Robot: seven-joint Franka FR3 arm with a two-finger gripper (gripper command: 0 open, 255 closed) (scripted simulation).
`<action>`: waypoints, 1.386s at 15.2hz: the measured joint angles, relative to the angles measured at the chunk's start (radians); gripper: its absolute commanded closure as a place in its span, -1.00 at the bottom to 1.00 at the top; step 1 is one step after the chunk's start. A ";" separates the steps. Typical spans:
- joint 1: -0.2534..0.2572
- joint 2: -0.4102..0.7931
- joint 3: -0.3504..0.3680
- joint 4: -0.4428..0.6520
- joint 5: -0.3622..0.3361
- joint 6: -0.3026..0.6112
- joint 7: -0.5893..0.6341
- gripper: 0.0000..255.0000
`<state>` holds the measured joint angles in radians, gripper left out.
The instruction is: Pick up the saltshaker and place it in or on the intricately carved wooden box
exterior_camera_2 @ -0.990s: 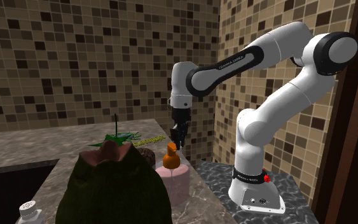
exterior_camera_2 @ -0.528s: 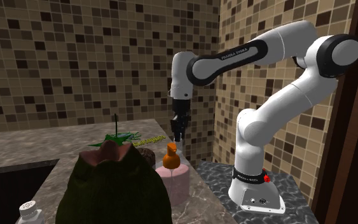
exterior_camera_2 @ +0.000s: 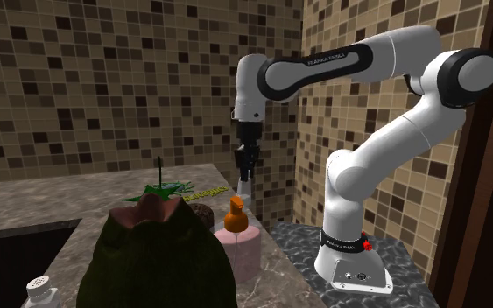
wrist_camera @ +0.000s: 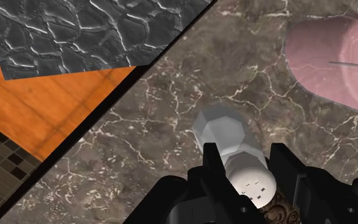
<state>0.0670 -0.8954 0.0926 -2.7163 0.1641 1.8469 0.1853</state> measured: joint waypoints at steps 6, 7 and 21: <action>-0.002 -0.005 -0.005 0.078 -0.006 -0.083 0.010 1.00; -0.003 -0.004 -0.007 0.093 -0.009 -0.097 0.010 1.00; -0.011 0.380 0.043 0.466 -0.010 -0.080 0.064 1.00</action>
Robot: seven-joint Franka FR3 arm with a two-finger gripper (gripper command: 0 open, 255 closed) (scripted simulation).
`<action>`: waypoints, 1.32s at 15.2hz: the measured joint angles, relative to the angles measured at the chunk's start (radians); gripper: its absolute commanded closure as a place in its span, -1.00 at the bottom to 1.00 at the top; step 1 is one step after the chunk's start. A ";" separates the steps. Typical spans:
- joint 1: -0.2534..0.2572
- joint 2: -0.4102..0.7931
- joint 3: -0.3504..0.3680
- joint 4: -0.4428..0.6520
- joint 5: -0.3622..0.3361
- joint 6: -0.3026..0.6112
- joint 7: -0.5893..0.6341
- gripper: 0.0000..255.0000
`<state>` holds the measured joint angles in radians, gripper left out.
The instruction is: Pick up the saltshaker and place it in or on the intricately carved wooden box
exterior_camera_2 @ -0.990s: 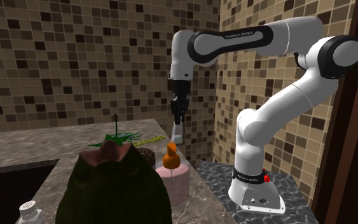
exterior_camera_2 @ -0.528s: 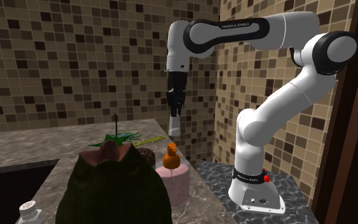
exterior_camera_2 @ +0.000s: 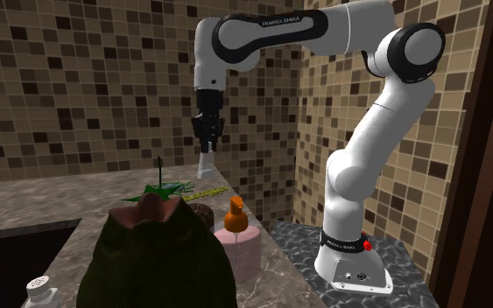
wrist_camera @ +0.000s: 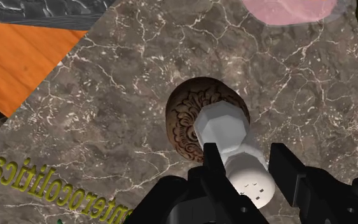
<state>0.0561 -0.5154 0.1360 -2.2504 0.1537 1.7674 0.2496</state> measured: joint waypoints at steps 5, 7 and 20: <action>-0.005 0.151 0.018 0.145 -0.013 0.008 0.022 1.00; -0.004 0.153 0.020 0.125 -0.012 0.030 0.021 1.00; 0.000 0.178 0.031 -0.025 -0.004 0.205 0.010 1.00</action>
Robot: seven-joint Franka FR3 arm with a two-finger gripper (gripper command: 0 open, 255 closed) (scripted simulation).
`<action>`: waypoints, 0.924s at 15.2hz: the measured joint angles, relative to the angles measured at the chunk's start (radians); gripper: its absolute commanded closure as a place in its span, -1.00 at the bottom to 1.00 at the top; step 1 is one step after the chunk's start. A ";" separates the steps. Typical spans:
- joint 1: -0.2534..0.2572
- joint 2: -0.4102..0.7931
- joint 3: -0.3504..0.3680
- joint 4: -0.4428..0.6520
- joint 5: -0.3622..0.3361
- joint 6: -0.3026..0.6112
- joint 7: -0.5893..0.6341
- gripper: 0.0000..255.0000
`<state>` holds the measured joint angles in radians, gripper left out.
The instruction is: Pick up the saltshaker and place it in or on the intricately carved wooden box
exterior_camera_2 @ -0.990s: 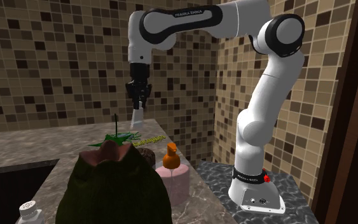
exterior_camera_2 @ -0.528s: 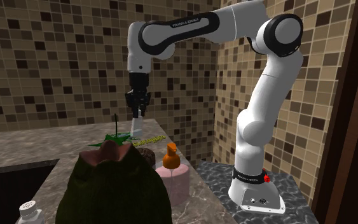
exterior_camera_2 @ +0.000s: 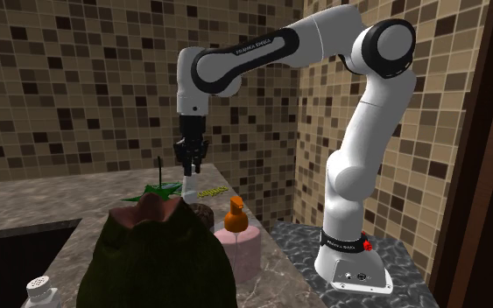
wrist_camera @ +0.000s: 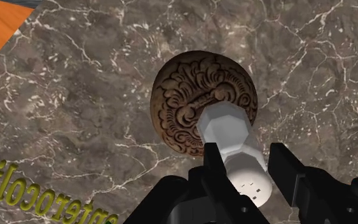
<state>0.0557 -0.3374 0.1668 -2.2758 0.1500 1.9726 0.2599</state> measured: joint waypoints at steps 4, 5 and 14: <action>0.001 0.011 0.002 -0.045 0.003 0.055 -0.006 1.00; 0.001 0.012 0.003 -0.049 0.003 0.061 -0.005 1.00; 0.002 0.015 0.004 -0.052 0.003 0.068 -0.005 -1.00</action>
